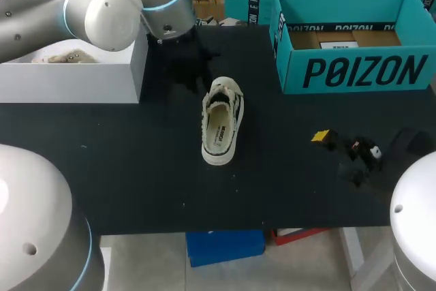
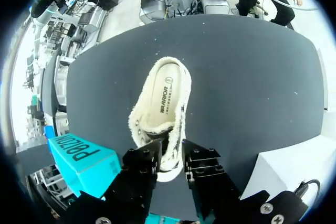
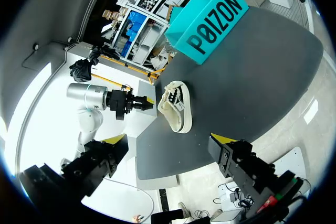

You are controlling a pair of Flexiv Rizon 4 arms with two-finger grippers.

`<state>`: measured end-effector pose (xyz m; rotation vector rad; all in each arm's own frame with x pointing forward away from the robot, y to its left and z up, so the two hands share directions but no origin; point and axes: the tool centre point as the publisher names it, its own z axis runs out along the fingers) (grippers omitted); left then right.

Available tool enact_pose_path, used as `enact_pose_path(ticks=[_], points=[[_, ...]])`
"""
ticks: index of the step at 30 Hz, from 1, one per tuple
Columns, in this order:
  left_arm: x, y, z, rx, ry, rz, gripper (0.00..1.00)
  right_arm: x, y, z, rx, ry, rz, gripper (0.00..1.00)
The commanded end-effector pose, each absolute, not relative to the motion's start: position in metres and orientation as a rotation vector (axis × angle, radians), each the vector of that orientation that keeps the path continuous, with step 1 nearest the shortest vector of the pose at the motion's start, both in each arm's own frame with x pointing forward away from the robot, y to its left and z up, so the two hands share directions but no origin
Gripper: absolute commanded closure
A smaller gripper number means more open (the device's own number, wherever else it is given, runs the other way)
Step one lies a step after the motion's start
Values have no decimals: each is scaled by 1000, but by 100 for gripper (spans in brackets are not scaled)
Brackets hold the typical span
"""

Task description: Take the shoe out of the shoebox, open the shoe tongue, remove and reinsert the insole, then place the shoe into the shoebox

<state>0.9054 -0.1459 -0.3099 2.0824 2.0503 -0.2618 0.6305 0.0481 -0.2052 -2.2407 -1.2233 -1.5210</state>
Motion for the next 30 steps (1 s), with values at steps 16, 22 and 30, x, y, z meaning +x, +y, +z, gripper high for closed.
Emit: enact_pose_path(ticks=[16,22,30], points=[[905,-148,-346,2196,2035,-267,55,630,44,-206,-1805,-1435,-941,0],[905,-151,-354,2244,2025,-250,55,630,44,-206,-1805,-1435,-941,0],[902,-148,-364,2277,2029,-224,56,630,44,-206,-1805,-1435,-941,0]])
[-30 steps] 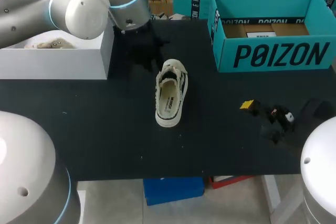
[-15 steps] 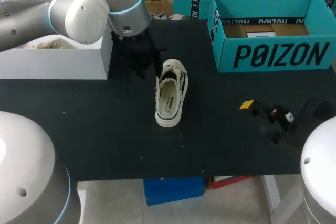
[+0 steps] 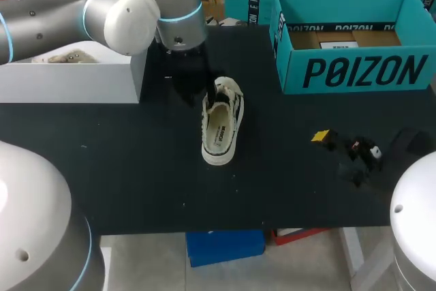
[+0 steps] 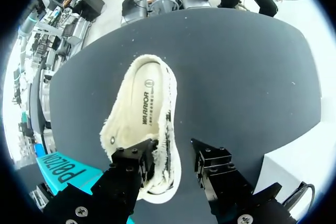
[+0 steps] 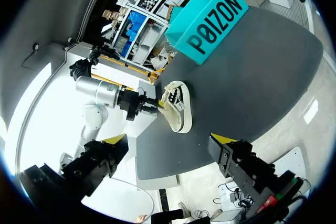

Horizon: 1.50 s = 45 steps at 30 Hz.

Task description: Take the shoe out of the shoebox, open the shoe tongue, remove and reinsert the insole, then place the shoe into the shoebox

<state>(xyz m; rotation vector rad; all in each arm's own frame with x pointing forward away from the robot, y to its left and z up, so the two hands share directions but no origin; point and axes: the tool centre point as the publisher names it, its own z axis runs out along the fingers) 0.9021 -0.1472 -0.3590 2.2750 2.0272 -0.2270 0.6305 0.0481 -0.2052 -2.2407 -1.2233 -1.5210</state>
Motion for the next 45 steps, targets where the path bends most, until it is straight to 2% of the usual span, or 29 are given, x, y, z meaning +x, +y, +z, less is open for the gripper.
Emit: enact_pose_path(ticks=[1,20,39,41,43,45], points=[[902,-147,-366,2278,2030,-224,56,630,44,-206,-1805,-1435,-941,0],[892,-145,-393,2320,2037,-173,55,630,44,-206,-1805,-1435,-941,0],[908,-149,-416,2303,2047,-74,56,630,44,-206,-1805,-1435,-941,0],[911,-149,-418,2306,2042,-56,71,630,44,-206,-1805,-1435,-941,0],[913,-148,-421,2311,2047,-60,100,630,44,-206,-1805,-1435,-941,0],[915,-147,-422,2311,2051,-60,100,630,44,-206,-1805,-1435,-941,0]])
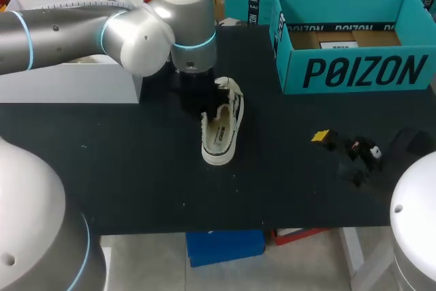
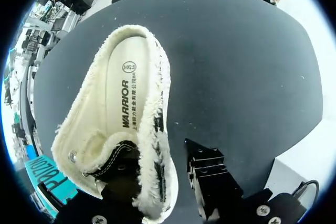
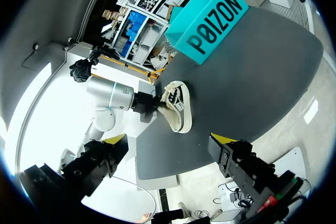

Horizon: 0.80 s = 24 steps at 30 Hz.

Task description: Take the shoe out of the shoebox, open the shoe tongue, remove and reinsert the insole, then place the shoe into the shoebox

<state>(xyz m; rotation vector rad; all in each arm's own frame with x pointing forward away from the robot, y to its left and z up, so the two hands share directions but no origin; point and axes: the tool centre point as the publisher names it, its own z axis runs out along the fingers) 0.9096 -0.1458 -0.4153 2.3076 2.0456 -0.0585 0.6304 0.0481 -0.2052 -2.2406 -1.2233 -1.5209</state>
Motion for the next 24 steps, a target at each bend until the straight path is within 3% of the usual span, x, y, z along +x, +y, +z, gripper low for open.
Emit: enact_pose_path(ticks=[1,24], points=[[916,-147,-423,2310,2054,-62,100,630,44,-206,-1805,-1435,-941,0],[923,-148,-363,2222,1971,-105,100,630,44,-206,-1805,-1435,-941,0]])
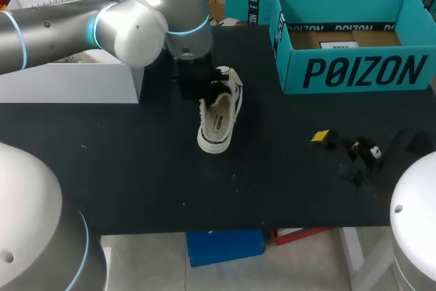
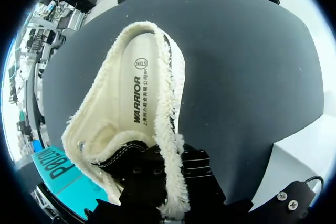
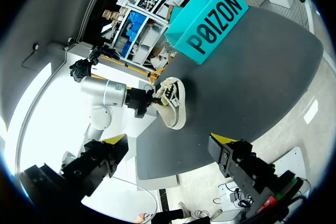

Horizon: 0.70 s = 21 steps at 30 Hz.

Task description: Take the shoe out of the shoebox, open the shoe tongue, remove and reinsert the insole, then place the shoe into the shoebox

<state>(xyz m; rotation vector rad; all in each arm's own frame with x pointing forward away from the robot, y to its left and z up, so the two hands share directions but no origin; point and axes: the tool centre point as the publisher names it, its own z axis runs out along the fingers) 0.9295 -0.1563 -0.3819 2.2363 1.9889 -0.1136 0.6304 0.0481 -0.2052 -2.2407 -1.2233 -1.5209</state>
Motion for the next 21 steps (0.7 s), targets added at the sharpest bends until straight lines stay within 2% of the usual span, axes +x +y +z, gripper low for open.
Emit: enact_pose_path(ticks=[1,10,21], points=[[923,-149,-359,2217,1967,-108,100,630,44,-206,-1805,-1435,-941,0],[928,-151,-316,2170,1954,-126,100,630,44,-206,-1805,-1435,-941,0],[929,-148,-239,2124,2013,-139,100,630,44,-206,-1805,-1435,-941,0]])
